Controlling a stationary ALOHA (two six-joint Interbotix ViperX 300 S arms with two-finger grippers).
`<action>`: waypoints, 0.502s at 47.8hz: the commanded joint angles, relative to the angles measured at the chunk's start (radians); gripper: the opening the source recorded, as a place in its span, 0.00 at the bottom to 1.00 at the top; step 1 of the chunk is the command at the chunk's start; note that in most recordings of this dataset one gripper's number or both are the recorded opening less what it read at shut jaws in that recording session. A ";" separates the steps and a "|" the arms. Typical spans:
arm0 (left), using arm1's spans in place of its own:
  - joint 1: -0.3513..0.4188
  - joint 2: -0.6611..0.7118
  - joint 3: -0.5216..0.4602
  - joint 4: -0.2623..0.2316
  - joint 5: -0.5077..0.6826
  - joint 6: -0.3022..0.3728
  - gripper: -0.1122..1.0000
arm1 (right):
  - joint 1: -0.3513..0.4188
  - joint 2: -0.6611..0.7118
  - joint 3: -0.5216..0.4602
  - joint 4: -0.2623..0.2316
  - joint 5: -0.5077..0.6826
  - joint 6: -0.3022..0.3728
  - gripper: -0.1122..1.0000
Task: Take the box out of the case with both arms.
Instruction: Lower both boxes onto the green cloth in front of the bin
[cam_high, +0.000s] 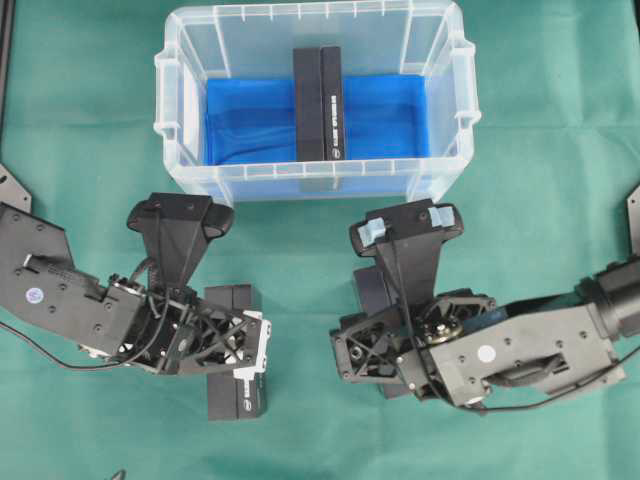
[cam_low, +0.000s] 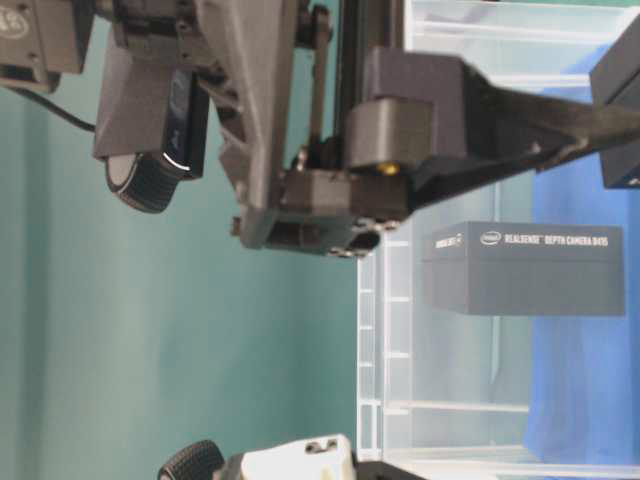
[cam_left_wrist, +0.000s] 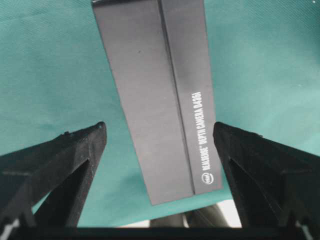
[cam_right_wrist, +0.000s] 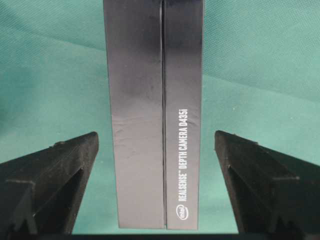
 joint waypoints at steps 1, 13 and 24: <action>0.003 -0.032 -0.043 0.005 0.021 0.002 0.92 | 0.006 -0.054 -0.025 -0.003 0.005 -0.002 0.94; 0.012 -0.032 -0.175 0.011 0.190 0.077 0.92 | 0.005 -0.117 -0.087 -0.023 0.133 -0.018 0.93; 0.049 -0.031 -0.359 0.032 0.400 0.163 0.92 | 0.000 -0.164 -0.202 -0.060 0.298 -0.075 0.93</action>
